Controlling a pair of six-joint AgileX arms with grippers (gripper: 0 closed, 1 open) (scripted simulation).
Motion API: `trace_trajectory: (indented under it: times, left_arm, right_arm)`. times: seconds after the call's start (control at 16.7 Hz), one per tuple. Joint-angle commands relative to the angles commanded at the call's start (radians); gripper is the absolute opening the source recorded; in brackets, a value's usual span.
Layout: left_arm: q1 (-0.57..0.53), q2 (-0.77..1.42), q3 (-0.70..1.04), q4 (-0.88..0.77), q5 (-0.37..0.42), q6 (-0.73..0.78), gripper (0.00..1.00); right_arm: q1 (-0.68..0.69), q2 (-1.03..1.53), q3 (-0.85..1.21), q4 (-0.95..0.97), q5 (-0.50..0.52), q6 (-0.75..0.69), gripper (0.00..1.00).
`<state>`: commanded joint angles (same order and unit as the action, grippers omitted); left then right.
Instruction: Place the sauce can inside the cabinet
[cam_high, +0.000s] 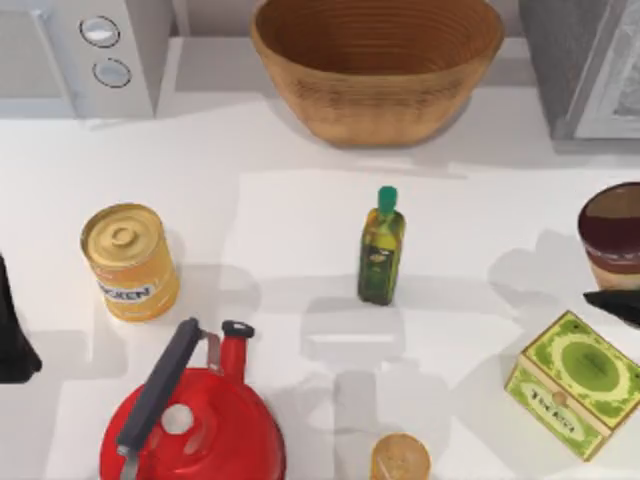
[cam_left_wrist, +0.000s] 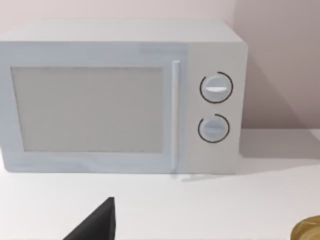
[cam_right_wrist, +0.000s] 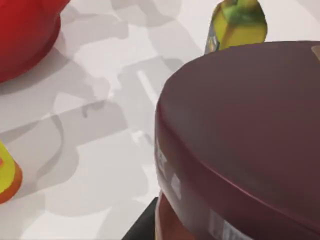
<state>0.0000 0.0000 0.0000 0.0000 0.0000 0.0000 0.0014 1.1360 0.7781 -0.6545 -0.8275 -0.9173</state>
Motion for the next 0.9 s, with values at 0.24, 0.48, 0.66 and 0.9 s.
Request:
trace_trajectory:
  times: [0.24, 0.48, 0.66, 0.9]
  left_arm:
    - [0.000, 0.000, 0.000, 0.000, 0.000, 0.000, 1.00]
    - [0.000, 0.000, 0.000, 0.000, 0.000, 0.000, 1.00]
    - [0.000, 0.000, 0.000, 0.000, 0.000, 0.000, 1.00]
    - [0.000, 0.000, 0.000, 0.000, 0.000, 0.000, 1.00]
  right_arm:
    - [0.003, -0.374, -0.269, 0.208, 0.256, 0.298, 0.00]
    - [0.003, -0.719, -0.505, 0.403, 0.502, 0.583, 0.00]
    - [0.001, -0.929, -0.645, 0.527, 0.661, 0.757, 0.00]
    - [-0.001, -1.102, -0.758, 0.633, 0.800, 0.893, 0.00]
